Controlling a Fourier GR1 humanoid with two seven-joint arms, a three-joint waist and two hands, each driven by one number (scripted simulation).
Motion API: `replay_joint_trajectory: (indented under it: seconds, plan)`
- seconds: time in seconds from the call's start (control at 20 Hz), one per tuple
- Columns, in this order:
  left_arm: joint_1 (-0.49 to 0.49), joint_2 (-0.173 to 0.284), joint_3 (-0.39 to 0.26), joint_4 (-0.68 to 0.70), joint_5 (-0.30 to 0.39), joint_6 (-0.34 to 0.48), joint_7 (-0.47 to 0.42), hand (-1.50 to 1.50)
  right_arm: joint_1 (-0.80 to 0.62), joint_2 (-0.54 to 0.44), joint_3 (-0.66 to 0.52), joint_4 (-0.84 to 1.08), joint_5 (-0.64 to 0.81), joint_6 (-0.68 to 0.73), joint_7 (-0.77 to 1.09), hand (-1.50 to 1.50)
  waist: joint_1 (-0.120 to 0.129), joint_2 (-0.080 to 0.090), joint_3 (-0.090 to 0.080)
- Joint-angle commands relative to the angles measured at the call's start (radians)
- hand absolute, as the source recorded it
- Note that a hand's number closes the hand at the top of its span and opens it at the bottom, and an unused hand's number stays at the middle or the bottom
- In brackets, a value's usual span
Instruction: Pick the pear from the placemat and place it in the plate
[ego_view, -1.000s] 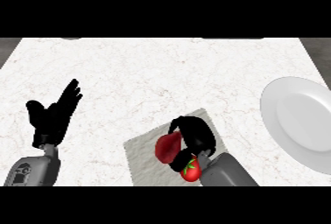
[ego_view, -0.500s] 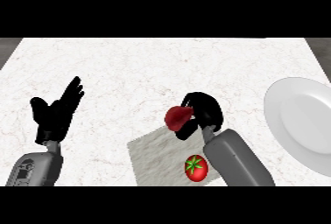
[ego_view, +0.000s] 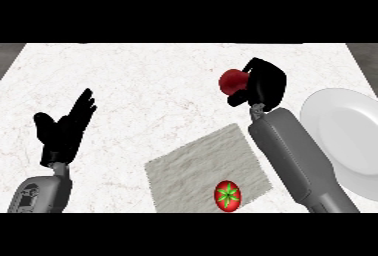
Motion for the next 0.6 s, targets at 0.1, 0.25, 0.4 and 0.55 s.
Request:
replay_joint_trajectory:
  seconds: [0.1,0.25,0.4,0.55]
  plan:
    - [0.007,0.022,0.012,-0.007,-0.002,-0.007,0.015,0.00,-0.107,-0.069,-0.011,0.010,0.263,-0.087,0.225,1.50,-0.007,-0.004,0.000]
    - [0.016,0.031,0.039,0.018,0.016,-0.020,-0.028,0.00,-0.037,-0.044,-0.021,-0.072,0.347,-0.107,0.329,1.50,-0.020,-0.006,0.000]
    - [0.054,0.011,0.012,-0.050,0.015,-0.014,0.026,0.00,0.045,-0.074,-0.098,-0.157,0.322,-0.140,0.292,1.50,-0.020,-0.008,0.001]
    - [0.015,-0.007,0.012,0.009,-0.022,0.029,-0.014,0.00,0.079,-0.097,-0.163,-0.248,0.305,-0.098,0.277,1.50,-0.030,-0.006,0.001]
